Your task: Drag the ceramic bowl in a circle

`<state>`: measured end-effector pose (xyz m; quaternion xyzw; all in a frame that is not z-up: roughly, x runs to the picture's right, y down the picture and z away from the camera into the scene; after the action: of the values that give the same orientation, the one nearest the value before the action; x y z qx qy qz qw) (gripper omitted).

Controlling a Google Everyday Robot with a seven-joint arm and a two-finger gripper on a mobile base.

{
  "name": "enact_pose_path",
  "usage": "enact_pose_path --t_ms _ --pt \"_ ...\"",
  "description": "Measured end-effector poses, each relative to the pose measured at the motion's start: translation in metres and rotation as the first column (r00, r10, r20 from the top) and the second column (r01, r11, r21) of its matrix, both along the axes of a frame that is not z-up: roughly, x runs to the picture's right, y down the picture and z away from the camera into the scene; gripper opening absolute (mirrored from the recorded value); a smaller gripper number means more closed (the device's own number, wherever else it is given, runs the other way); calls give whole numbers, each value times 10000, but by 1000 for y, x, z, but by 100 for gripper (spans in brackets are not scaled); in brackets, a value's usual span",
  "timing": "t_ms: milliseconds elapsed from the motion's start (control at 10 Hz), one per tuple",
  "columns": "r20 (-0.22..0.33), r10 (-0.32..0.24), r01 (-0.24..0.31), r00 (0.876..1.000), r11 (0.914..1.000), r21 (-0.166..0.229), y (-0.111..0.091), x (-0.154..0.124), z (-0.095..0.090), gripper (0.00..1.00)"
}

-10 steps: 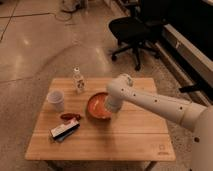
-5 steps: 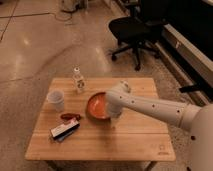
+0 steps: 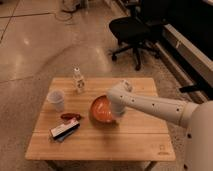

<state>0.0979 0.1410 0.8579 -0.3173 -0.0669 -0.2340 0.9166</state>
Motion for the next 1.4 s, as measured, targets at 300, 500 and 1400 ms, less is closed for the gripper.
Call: enact_pose_path --t_ms 300,500,1400 --pt "-889 266 -234 9957 9991 360 -35 56 -5 0" --pt "-1230 253 -203 9921 9989 420 -41 90 -15 0" --pt "899 -2492 2602 9643 9547 -1447 91 98 -126 0"
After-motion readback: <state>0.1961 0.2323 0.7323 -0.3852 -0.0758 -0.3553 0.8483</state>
